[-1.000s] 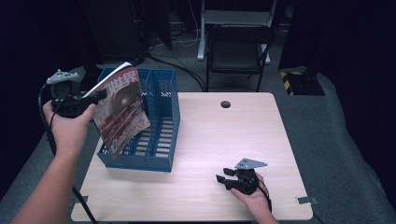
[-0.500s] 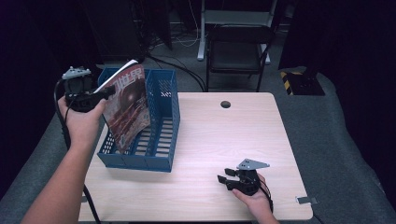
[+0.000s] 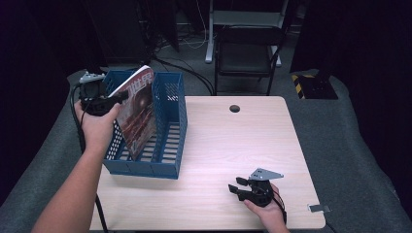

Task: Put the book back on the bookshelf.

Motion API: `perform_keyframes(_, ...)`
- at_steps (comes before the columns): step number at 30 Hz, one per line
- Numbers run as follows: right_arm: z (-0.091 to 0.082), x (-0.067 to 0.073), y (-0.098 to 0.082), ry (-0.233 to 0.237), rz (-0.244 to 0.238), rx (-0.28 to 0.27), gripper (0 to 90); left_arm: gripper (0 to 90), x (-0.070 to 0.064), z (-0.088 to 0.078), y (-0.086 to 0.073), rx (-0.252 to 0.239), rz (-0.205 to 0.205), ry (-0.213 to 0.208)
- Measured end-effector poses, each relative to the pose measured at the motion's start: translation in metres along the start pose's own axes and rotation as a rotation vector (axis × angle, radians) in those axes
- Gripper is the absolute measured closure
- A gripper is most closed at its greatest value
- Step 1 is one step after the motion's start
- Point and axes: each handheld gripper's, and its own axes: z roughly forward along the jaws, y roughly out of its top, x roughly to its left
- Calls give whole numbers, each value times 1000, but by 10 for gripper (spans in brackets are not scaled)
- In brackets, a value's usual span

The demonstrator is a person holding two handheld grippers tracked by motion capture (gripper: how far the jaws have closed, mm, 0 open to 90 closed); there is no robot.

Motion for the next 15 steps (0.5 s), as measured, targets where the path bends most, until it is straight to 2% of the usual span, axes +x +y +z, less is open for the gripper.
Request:
perform_keyframes(6, -4, 1, -3, -23, -11, -3, 524, 839, 3, 11, -10, 25, -3, -1)
perform_keyframes(15, -8, 0, -5, -30, -9, 10, 524, 839, 5, 26, -24, 54, -10, 8)
